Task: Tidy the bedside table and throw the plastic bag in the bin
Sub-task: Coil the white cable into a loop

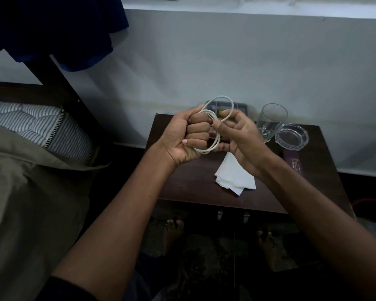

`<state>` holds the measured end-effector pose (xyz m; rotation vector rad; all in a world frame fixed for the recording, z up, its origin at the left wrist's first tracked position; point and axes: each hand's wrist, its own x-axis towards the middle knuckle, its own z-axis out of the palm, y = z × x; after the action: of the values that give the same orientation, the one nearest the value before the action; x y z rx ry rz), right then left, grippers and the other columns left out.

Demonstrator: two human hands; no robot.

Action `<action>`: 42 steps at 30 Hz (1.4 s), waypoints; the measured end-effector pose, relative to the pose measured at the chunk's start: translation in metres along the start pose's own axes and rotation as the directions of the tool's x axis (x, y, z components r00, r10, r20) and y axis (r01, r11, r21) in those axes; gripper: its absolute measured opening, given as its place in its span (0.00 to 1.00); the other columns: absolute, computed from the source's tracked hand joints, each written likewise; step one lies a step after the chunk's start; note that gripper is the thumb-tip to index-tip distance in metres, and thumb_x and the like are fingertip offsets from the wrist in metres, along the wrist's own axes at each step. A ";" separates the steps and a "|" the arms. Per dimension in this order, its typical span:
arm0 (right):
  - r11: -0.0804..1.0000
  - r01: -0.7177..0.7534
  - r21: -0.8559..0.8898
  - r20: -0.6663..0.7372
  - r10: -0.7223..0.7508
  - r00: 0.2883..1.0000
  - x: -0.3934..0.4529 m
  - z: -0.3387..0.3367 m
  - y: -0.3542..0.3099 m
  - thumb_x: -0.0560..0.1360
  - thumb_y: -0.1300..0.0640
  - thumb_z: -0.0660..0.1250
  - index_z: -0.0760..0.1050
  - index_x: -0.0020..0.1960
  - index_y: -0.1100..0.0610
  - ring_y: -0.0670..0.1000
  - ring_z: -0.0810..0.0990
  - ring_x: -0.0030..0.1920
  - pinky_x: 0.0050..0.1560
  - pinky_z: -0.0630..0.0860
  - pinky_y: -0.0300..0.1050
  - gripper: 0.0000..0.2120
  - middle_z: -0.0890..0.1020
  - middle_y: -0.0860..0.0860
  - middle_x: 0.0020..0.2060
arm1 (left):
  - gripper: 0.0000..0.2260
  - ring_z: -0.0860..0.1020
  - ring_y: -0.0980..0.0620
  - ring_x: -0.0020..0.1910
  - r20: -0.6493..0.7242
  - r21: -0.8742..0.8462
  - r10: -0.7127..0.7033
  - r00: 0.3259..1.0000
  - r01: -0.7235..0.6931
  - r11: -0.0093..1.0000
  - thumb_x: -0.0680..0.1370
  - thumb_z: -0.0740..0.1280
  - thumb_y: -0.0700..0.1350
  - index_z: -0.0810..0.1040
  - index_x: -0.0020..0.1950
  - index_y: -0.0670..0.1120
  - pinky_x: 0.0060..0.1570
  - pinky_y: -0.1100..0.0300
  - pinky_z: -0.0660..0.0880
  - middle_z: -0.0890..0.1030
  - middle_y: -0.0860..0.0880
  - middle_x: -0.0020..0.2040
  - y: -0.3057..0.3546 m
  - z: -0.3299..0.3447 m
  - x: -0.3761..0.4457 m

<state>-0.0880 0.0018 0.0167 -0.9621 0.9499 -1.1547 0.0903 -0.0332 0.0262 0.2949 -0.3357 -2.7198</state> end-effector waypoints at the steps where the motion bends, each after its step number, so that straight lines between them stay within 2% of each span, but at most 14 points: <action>1: 0.999 -0.032 -0.003 0.050 0.032 0.998 0.000 -0.003 -0.002 0.78 0.62 0.74 0.73 0.63 0.60 0.52 0.86 0.45 0.46 0.84 0.54 0.16 0.86 0.53 0.49 | 0.23 0.48 0.59 0.22 0.013 0.002 -0.004 1.000 0.004 1.000 0.86 0.54 0.51 0.57 0.31 0.52 0.20 0.67 0.52 0.51 0.56 0.25 -0.001 0.001 0.000; 5: 0.995 -0.075 0.064 0.189 0.061 0.980 0.002 -0.012 -0.005 0.78 0.53 0.73 0.80 0.62 0.58 0.51 0.82 0.44 0.48 0.81 0.48 0.15 0.83 0.53 0.46 | 0.22 0.49 0.58 0.23 0.051 -0.021 -0.011 0.999 0.012 1.000 0.86 0.54 0.49 0.58 0.32 0.51 0.21 0.67 0.51 0.52 0.56 0.25 0.000 0.001 -0.002; 10: 0.978 -0.144 0.153 0.210 0.110 0.971 0.004 -0.008 -0.001 0.79 0.69 0.55 0.83 0.59 0.60 0.52 0.82 0.42 0.50 0.81 0.48 0.20 0.83 0.53 0.45 | 0.22 0.50 0.58 0.24 0.038 -0.051 -0.016 0.999 0.018 0.999 0.86 0.55 0.49 0.57 0.32 0.51 0.22 0.66 0.52 0.52 0.56 0.26 -0.003 0.001 -0.004; 15: 0.998 0.050 -0.029 0.146 -0.045 0.988 -0.001 0.004 0.009 0.78 0.75 0.68 0.83 0.58 0.57 0.49 0.83 0.47 0.52 0.83 0.44 0.17 0.86 0.50 0.46 | 0.24 0.50 0.58 0.22 0.064 -0.068 -0.070 0.996 0.074 0.995 0.87 0.53 0.51 0.55 0.31 0.53 0.20 0.67 0.54 0.52 0.56 0.24 -0.007 0.003 -0.004; 19: 0.968 0.138 -0.211 0.049 -0.130 0.990 0.000 0.002 0.007 0.75 0.72 0.74 0.85 0.47 0.54 0.51 0.83 0.45 0.50 0.84 0.45 0.13 0.86 0.51 0.42 | 0.23 0.50 0.58 0.22 0.068 -0.046 -0.082 0.994 0.085 0.995 0.87 0.51 0.52 0.57 0.32 0.51 0.20 0.67 0.54 0.52 0.56 0.24 -0.008 0.007 -0.004; 21: 0.824 0.251 -0.508 0.093 -0.237 0.967 0.003 -0.006 0.008 0.77 0.71 0.73 0.82 0.47 0.55 0.51 0.82 0.43 0.46 0.84 0.46 0.11 0.84 0.49 0.42 | 0.23 0.50 0.58 0.22 0.076 -0.019 -0.071 0.995 0.072 0.997 0.87 0.51 0.51 0.54 0.32 0.53 0.20 0.67 0.54 0.52 0.56 0.25 -0.003 0.007 -0.007; 23: 0.453 0.304 -0.838 0.181 -0.295 0.938 0.008 -0.021 0.013 0.78 0.67 0.71 0.77 0.47 0.53 0.54 0.80 0.44 0.47 0.82 0.56 0.10 0.80 0.49 0.44 | 0.23 0.49 0.58 0.22 0.068 0.003 -0.062 0.996 0.062 0.998 0.87 0.52 0.51 0.54 0.32 0.53 0.20 0.66 0.54 0.52 0.56 0.25 0.003 0.006 -0.011; 24: 0.306 0.221 -0.926 0.142 -0.259 0.955 0.010 -0.029 0.015 0.79 0.65 0.70 0.75 0.48 0.52 0.55 0.79 0.45 0.48 0.80 0.58 0.09 0.80 0.50 0.45 | 0.23 0.49 0.58 0.22 0.052 0.017 -0.057 0.997 0.056 0.998 0.87 0.52 0.51 0.54 0.32 0.54 0.20 0.67 0.55 0.51 0.56 0.25 0.006 0.004 -0.013; 26: 0.210 -0.035 -0.977 -0.075 -0.187 0.979 0.009 -0.040 0.016 0.81 0.61 0.67 0.74 0.50 0.51 0.57 0.81 0.46 0.49 0.81 0.58 0.06 0.83 0.50 0.45 | 0.23 0.50 0.58 0.21 -0.017 0.082 -0.038 0.999 0.039 0.996 0.86 0.53 0.50 0.55 0.31 0.54 0.19 0.67 0.57 0.51 0.56 0.25 0.009 0.000 -0.015; 28: 0.281 -0.164 -0.946 -0.214 -0.158 0.964 0.008 -0.043 0.015 0.81 0.60 0.66 0.76 0.50 0.51 0.56 0.83 0.45 0.46 0.82 0.55 0.05 0.85 0.51 0.42 | 0.23 0.51 0.57 0.21 -0.129 0.182 0.014 0.992 0.010 0.983 0.85 0.54 0.51 0.56 0.30 0.53 0.17 0.67 0.57 0.52 0.55 0.25 0.011 -0.004 -0.013; 30: 0.541 -0.212 -0.814 -0.281 -0.048 0.958 0.008 -0.041 0.008 0.81 0.62 0.66 0.79 0.50 0.54 0.53 0.84 0.40 0.42 0.81 0.51 0.05 0.85 0.52 0.38 | 0.23 0.50 0.56 0.21 -0.226 0.249 0.096 0.969 -0.038 0.968 0.85 0.53 0.51 0.56 0.30 0.54 0.16 0.67 0.55 0.52 0.55 0.25 0.014 -0.007 -0.013; 33: 0.870 -0.291 -0.398 -0.244 0.205 0.948 0.005 -0.041 -0.012 0.79 0.62 0.68 0.84 0.52 0.60 0.54 0.82 0.34 0.39 0.80 0.46 0.06 0.82 0.55 0.32 | 0.22 0.48 0.56 0.22 -0.342 0.313 0.218 0.914 -0.107 0.944 0.85 0.53 0.50 0.54 0.30 0.54 0.17 0.67 0.51 0.51 0.55 0.26 0.019 -0.009 -0.015; 37: 0.890 -0.452 0.065 0.031 0.451 0.892 0.000 -0.040 -0.032 0.78 0.61 0.66 0.83 0.60 0.60 0.51 0.84 0.38 0.43 0.83 0.42 0.13 0.80 0.52 0.35 | 0.24 0.49 0.57 0.20 -0.450 0.359 0.352 0.821 -0.194 0.913 0.83 0.55 0.49 0.56 0.27 0.54 0.19 0.67 0.49 0.54 0.56 0.22 0.020 -0.018 -0.019; 42: 0.911 -0.393 0.124 0.229 0.359 0.905 -0.006 -0.015 -0.023 0.80 0.57 0.65 0.81 0.54 0.60 0.53 0.89 0.45 0.47 0.85 0.42 0.09 0.88 0.55 0.41 | 0.22 0.48 0.56 0.20 -0.407 0.353 0.373 0.834 -0.233 0.906 0.83 0.53 0.49 0.53 0.30 0.54 0.21 0.66 0.48 0.50 0.55 0.24 0.017 -0.016 -0.013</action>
<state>-0.1098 0.0030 0.0346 -0.7037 0.8153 -0.7776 0.1114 -0.0461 0.0174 0.8814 -0.5838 -2.1845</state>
